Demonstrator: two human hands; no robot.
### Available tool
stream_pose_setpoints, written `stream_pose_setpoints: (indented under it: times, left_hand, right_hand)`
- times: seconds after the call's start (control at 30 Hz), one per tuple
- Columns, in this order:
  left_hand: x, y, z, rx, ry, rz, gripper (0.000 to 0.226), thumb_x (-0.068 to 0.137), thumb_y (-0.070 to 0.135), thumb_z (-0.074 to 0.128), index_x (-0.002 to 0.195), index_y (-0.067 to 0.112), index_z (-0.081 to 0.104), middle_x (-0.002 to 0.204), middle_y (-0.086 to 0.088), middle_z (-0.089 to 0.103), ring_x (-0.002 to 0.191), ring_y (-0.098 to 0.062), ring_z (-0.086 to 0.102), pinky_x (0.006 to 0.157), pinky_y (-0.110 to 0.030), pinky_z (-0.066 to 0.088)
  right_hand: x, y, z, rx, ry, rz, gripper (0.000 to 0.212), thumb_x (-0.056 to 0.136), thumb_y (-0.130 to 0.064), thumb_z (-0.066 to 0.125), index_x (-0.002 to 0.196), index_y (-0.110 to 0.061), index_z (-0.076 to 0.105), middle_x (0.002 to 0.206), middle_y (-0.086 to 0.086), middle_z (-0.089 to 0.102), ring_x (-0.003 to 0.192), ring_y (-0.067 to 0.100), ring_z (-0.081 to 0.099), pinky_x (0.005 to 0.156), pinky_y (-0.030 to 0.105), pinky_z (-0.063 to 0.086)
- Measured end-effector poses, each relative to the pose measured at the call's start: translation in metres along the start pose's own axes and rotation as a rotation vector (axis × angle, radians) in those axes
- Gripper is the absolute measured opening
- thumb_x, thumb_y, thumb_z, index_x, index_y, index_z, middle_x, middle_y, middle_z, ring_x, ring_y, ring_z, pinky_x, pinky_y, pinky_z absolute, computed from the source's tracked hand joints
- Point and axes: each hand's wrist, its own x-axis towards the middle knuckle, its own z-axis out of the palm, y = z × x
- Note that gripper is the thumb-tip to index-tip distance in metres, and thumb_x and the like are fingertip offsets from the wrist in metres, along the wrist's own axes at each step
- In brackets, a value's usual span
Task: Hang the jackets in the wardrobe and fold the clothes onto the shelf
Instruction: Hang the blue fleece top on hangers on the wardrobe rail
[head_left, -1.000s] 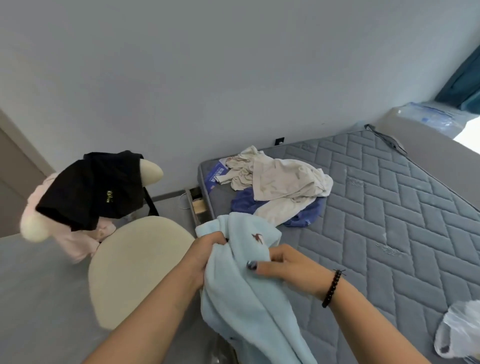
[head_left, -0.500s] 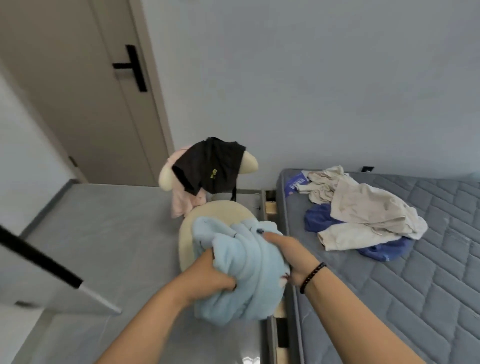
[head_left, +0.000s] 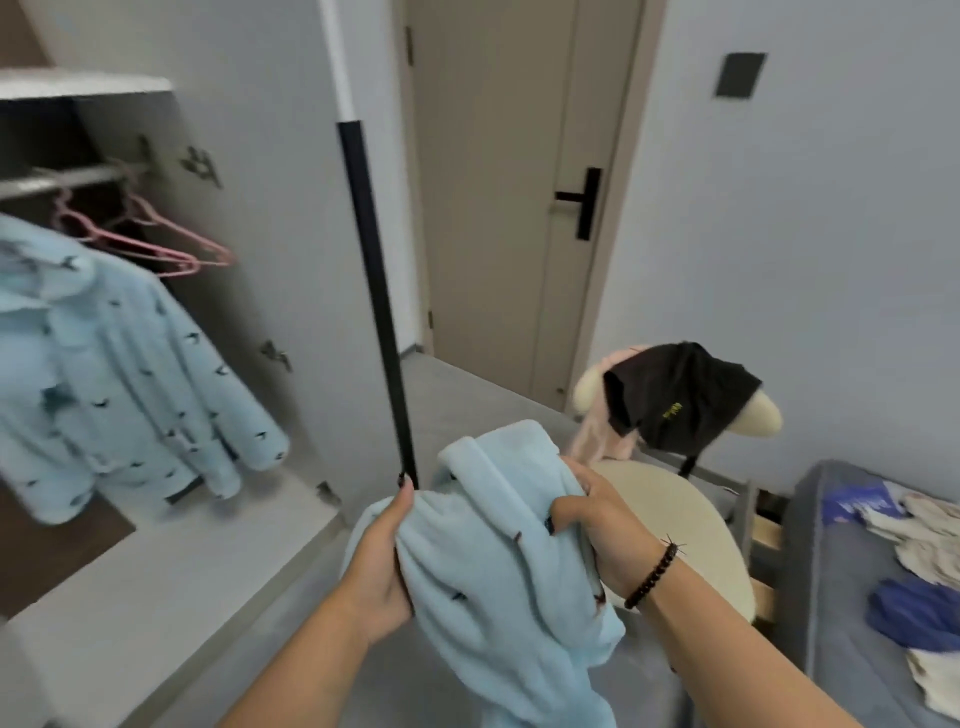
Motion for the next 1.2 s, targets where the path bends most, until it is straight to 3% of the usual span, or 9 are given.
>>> stream_pose_setpoints:
  times: [0.2, 0.33, 0.4, 0.53, 0.7, 0.83, 0.93, 1.03, 1.2]
  left_hand:
    - [-0.015, 0.024, -0.038, -0.062, 0.121, 0.183, 0.022, 0.084, 0.017, 0.058, 0.097, 0.005, 0.071, 0.094, -0.018, 0.073, 0.086, -0.030, 0.070, 0.078, -0.039, 0.050]
    - [-0.017, 0.039, -0.054, -0.088, 0.093, 0.279, 0.025, 0.062, 0.001, 0.069, 0.087, 0.000, 0.073, 0.095, -0.022, 0.070, 0.084, -0.032, 0.070, 0.078, -0.040, 0.052]
    - [-0.011, 0.048, -0.057, -0.088, 0.079, 0.311, 0.028, 0.053, 0.000, 0.071, 0.081, -0.001, 0.073, 0.090, -0.022, 0.069, 0.081, -0.033, 0.069, 0.074, -0.039, 0.054]
    - [0.005, 0.065, -0.046, -0.044, 0.097, 0.314, 0.019, 0.057, 0.011, 0.079, 0.073, 0.001, 0.076, 0.077, -0.021, 0.069, 0.066, -0.031, 0.068, 0.065, -0.039, 0.058]
    - [0.027, 0.091, -0.015, 0.499, 0.303, 0.247, 0.043, 0.074, 0.060, 0.069, 0.105, 0.032, 0.071, 0.120, 0.004, 0.067, 0.108, -0.012, 0.062, 0.104, -0.032, 0.039]
    - [0.041, 0.118, -0.002, 1.241, 0.417, 0.373, 0.054, 0.088, 0.058, 0.053, 0.138, 0.039, 0.043, 0.146, 0.017, 0.038, 0.135, -0.006, 0.033, 0.112, -0.021, 0.016]
    - [0.043, 0.135, 0.007, 1.847, 0.488, 0.881, 0.047, 0.102, 0.045, 0.022, 0.138, 0.031, 0.049, 0.142, 0.015, 0.045, 0.128, -0.002, 0.041, 0.107, -0.015, 0.012]
    - [0.045, 0.142, -0.001, 1.823, 0.499, 0.950, 0.052, 0.098, 0.046, 0.016, 0.124, 0.025, 0.057, 0.118, 0.011, 0.066, 0.102, -0.002, 0.058, 0.091, -0.017, 0.043]
    - [0.051, 0.138, -0.043, 1.430, 0.288, 0.833, 0.045, 0.082, 0.023, 0.057, 0.121, 0.041, 0.045, 0.117, 0.029, 0.053, 0.111, 0.016, 0.038, 0.098, -0.016, 0.038]
  right_hand:
    - [0.017, 0.005, 0.035, 0.014, -0.396, 0.171, 0.054, 0.054, 0.001, 0.057, 0.108, -0.001, 0.067, 0.105, 0.021, 0.067, 0.091, 0.033, 0.066, 0.074, 0.038, 0.055]
    - [0.046, 0.021, 0.037, 0.088, -0.307, 0.202, 0.044, 0.069, -0.018, 0.065, 0.109, 0.000, 0.065, 0.111, 0.018, 0.067, 0.102, 0.034, 0.064, 0.090, 0.046, 0.051]
    - [0.067, 0.027, 0.034, 0.145, -0.204, 0.188, 0.023, 0.070, -0.028, 0.069, 0.086, -0.011, 0.069, 0.086, 0.006, 0.068, 0.077, 0.020, 0.066, 0.068, 0.035, 0.053]
    - [0.112, 0.023, 0.031, 0.024, -0.144, 0.134, 0.070, 0.062, -0.051, 0.076, 0.125, -0.026, 0.056, 0.118, -0.001, 0.067, 0.104, 0.019, 0.064, 0.081, 0.038, 0.053]
    - [0.175, -0.016, 0.034, -0.114, -0.133, 0.057, 0.103, 0.054, -0.064, 0.076, 0.142, -0.051, 0.024, 0.138, -0.011, 0.042, 0.129, 0.013, 0.043, 0.114, 0.043, 0.031]
    - [0.221, -0.039, 0.043, -0.291, -0.310, 0.168, 0.055, 0.070, -0.057, 0.071, 0.121, -0.046, 0.055, 0.126, -0.015, 0.056, 0.117, 0.007, 0.050, 0.106, 0.044, 0.040]
    - [0.251, -0.039, 0.057, -0.454, -0.451, 0.273, 0.042, 0.072, -0.054, 0.070, 0.107, -0.031, 0.066, 0.109, -0.007, 0.066, 0.103, 0.014, 0.058, 0.084, 0.037, 0.052]
    - [0.271, -0.031, 0.083, -0.489, -0.599, 0.336, 0.040, 0.079, -0.051, 0.067, 0.104, -0.020, 0.068, 0.088, -0.005, 0.069, 0.082, 0.012, 0.062, 0.067, 0.030, 0.051]
    - [0.285, 0.001, 0.139, -0.347, -0.660, 0.434, 0.005, 0.088, -0.012, 0.064, 0.088, -0.007, 0.066, 0.076, 0.006, 0.068, 0.065, 0.017, 0.061, 0.061, 0.029, 0.049]
